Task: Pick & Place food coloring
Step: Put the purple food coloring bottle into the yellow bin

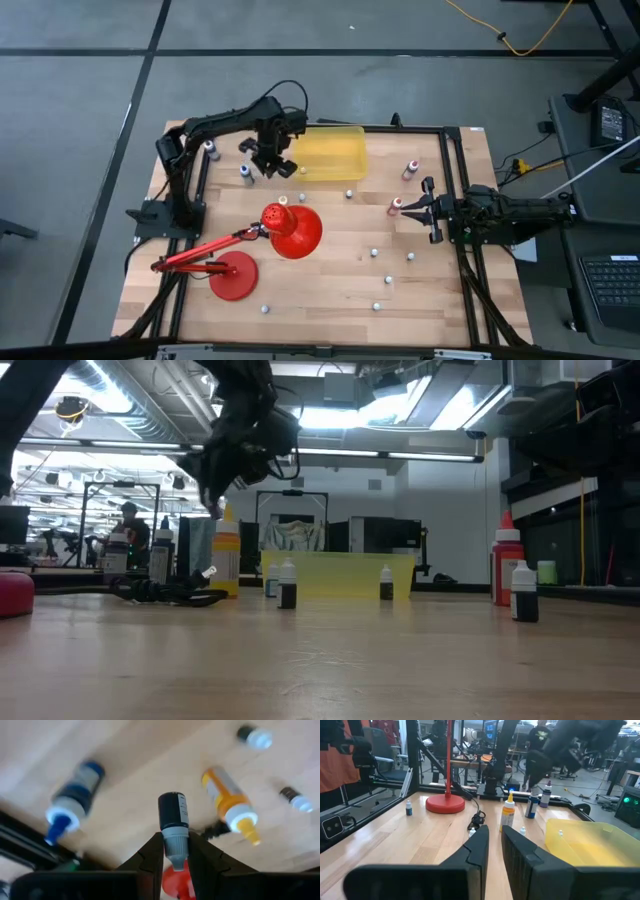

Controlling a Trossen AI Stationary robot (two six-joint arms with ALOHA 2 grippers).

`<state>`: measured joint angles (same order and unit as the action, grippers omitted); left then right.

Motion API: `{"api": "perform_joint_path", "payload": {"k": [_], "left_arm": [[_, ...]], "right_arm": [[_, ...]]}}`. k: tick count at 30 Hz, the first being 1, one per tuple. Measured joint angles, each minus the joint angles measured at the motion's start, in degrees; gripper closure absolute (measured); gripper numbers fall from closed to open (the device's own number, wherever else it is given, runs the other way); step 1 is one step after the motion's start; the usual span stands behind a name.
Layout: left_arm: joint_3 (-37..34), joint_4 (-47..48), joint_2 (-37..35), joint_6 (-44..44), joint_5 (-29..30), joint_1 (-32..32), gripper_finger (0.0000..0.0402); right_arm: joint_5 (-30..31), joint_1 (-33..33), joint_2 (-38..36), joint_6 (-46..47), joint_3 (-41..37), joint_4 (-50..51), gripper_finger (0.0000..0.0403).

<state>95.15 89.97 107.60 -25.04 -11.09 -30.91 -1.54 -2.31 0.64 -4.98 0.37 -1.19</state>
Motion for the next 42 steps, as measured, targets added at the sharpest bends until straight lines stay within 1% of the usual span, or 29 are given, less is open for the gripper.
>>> {"api": "perform_joint_path", "payload": {"k": [5,15,20,23,27,30,40,42], "left_arm": [[8.0,0.0,4.6,1.9,2.5,-0.5,0.0334],[27.6,0.0,17.9,5.4,2.6,0.1,0.0334],[34.8,0.0,24.3,7.0,2.8,0.1,0.0334],[36.4,0.0,26.4,7.4,3.9,0.1,0.0334],[36.4,0.0,28.5,8.6,5.8,0.0,0.0334],[36.4,0.0,29.2,9.7,5.9,-0.1,0.0334],[36.4,0.0,32.6,12.9,10.1,-0.4,0.0334],[36.4,0.0,33.1,13.2,10.2,-0.4,0.0334]], "right_arm": [[0.0,0.0,0.0,0.0,0.0,0.0,0.0347],[0.0,0.0,0.0,0.0,0.0,0.0,0.0347],[0.0,0.0,0.0,0.0,0.0,0.0,0.0347],[0.0,0.0,0.0,0.0,0.0,0.0,0.0347],[0.0,0.0,0.0,0.0,0.0,0.0,0.0347],[0.0,0.0,0.0,0.0,0.0,0.0,0.0347],[0.0,0.0,0.0,0.0,0.0,0.0,0.0347],[0.0,0.0,0.0,0.0,0.0,0.0,0.0347]]}}
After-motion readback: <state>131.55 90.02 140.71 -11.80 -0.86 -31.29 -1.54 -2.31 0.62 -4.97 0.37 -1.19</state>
